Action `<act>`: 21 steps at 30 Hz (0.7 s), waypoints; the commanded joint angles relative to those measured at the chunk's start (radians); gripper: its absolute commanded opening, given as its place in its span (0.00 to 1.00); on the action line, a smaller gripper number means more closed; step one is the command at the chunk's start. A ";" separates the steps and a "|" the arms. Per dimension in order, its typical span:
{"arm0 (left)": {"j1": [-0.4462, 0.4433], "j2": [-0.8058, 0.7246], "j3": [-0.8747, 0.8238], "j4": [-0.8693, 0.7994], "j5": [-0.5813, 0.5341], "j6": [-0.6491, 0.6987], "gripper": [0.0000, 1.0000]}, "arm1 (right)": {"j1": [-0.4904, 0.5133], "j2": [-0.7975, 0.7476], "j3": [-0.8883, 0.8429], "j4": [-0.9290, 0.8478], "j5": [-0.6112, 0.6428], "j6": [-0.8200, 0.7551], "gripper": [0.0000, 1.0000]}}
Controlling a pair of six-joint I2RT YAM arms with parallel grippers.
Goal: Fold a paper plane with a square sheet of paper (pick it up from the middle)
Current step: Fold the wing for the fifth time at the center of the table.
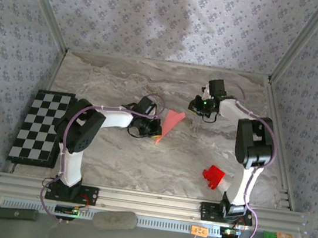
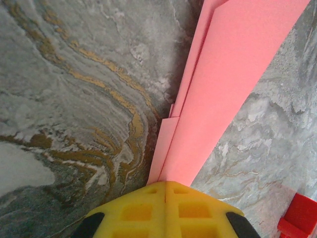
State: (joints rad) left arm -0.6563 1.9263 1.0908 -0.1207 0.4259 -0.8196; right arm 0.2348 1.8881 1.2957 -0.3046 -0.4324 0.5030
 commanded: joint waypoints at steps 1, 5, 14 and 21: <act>-0.008 0.060 -0.019 -0.124 -0.059 0.020 0.00 | 0.050 -0.076 -0.080 0.030 0.000 -0.006 0.13; -0.008 0.061 -0.016 -0.123 -0.061 0.018 0.00 | 0.133 -0.079 -0.154 0.060 -0.050 0.036 0.11; -0.009 0.063 -0.010 -0.130 -0.061 0.019 0.00 | 0.229 0.040 -0.119 0.085 -0.060 0.075 0.00; -0.009 0.063 -0.016 -0.133 -0.062 0.014 0.00 | 0.202 0.118 -0.113 0.067 -0.019 0.059 0.00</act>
State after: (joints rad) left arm -0.6567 1.9312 1.1015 -0.1356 0.4259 -0.8200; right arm 0.4519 1.9606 1.1652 -0.2230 -0.4870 0.5610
